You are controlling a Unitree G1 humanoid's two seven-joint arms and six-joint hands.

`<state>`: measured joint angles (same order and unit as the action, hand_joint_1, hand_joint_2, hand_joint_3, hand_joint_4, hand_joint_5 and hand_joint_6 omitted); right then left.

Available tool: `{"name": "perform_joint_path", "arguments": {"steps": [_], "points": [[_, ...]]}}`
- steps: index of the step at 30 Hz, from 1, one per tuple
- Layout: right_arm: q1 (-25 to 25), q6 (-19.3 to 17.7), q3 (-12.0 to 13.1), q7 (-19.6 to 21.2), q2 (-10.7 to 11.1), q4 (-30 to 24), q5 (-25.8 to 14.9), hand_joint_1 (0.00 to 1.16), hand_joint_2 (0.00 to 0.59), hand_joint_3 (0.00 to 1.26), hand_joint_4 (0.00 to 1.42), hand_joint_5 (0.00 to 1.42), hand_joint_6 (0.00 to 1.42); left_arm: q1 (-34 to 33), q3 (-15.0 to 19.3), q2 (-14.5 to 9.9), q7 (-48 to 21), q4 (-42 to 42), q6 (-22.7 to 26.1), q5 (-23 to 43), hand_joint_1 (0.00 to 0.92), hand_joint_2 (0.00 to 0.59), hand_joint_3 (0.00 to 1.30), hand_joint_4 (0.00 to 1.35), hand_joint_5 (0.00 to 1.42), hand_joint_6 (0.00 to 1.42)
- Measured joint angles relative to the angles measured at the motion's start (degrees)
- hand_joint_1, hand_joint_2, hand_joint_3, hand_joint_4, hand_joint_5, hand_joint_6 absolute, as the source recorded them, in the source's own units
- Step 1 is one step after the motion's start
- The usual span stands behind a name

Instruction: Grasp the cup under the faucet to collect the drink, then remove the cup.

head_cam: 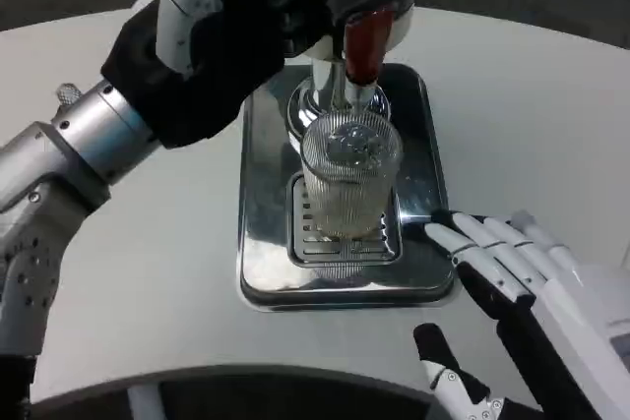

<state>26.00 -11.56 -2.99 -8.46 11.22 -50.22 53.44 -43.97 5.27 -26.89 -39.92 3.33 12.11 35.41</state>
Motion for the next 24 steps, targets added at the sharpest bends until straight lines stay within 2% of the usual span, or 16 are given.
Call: {"name": "perform_joint_path", "arguments": {"steps": [5,10,14,19,24], "points": [[1.3,-0.1,0.3,0.7,-0.4,-0.2,-0.7,0.35,0.521,0.19,0.13,0.16,0.12,-0.9,-1.0,1.0,-1.7,3.1,0.2,-2.6,0.000,0.078,0.00,0.00,0.00,0.00],[1.9,-0.5,0.2,1.4,-1.0,-0.4,-0.9,0.35,0.521,0.20,0.14,0.16,0.12,-0.9,-1.4,1.5,-3.0,3.4,0.2,-4.6,0.000,0.076,0.00,0.00,0.00,0.00],[2.0,-0.6,-0.2,1.5,-1.6,-0.5,-0.9,0.36,0.519,0.21,0.15,0.18,0.18,-1.0,-1.4,1.7,-3.4,3.3,0.2,-5.3,0.000,0.075,0.00,0.00,0.00,0.00],[2.0,-0.7,-1.0,2.1,-2.3,-0.5,-0.8,0.38,0.521,0.21,0.16,0.19,0.20,-1.1,-1.5,1.8,-3.9,3.3,0.1,-6.9,0.000,0.073,0.00,0.00,0.00,0.00],[2.0,-0.7,-1.8,2.5,-3.0,-0.4,-0.4,0.38,0.521,0.21,0.16,0.20,0.22,-1.2,-2.2,0.9,-5.2,2.9,-2.1,-10.9,0.000,0.076,0.00,0.00,0.00,0.00]]}}
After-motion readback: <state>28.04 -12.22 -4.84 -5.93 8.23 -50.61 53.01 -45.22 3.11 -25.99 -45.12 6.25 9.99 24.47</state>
